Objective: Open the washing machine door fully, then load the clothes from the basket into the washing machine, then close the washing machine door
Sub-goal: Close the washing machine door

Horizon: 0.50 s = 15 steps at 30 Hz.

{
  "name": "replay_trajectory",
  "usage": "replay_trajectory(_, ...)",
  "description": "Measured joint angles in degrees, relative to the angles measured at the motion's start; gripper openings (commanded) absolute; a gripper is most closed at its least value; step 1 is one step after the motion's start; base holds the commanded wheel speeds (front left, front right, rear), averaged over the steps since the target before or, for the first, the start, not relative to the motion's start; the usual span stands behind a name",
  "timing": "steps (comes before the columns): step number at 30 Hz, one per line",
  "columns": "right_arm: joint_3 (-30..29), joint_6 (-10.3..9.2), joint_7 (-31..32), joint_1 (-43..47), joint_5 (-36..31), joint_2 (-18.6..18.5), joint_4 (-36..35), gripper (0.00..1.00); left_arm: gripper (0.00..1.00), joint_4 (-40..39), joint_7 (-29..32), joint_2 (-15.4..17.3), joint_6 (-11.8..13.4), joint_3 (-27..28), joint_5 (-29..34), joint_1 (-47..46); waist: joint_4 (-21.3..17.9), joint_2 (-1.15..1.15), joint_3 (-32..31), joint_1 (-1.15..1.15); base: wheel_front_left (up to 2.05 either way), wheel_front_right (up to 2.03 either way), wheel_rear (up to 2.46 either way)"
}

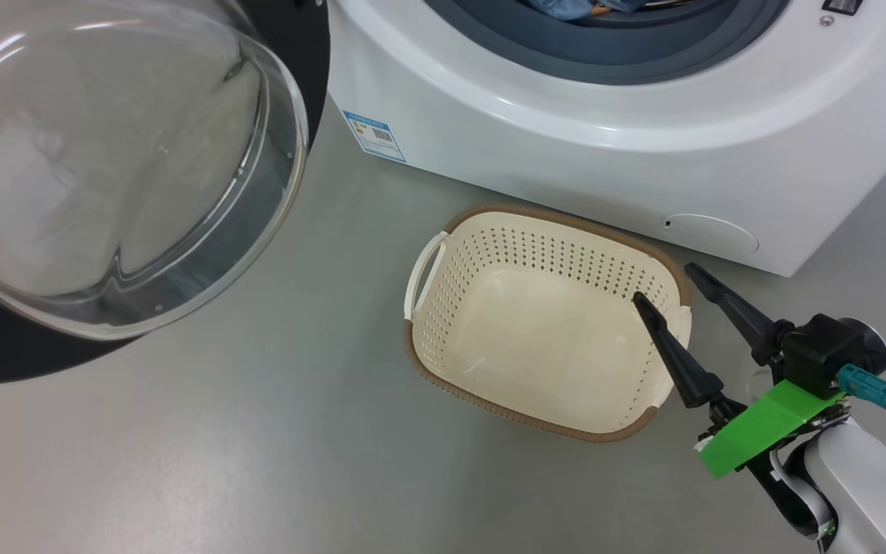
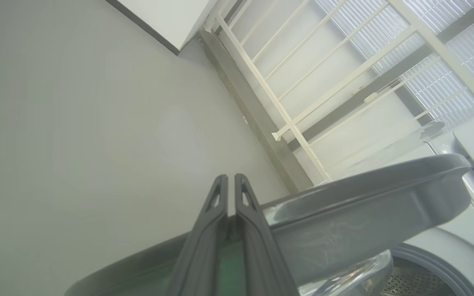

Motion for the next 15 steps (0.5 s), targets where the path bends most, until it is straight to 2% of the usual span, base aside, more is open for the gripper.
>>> replay_trajectory(15, 0.0, 0.0, 0.0, -0.1, 0.0, 0.0, 0.1, 1.0, 0.0, -1.0, 10.6, 0.9, 0.0, 1.0, -3.2, 0.4, 0.6, 0.0, -0.7, 0.0, 0.0, 0.0, 0.0)
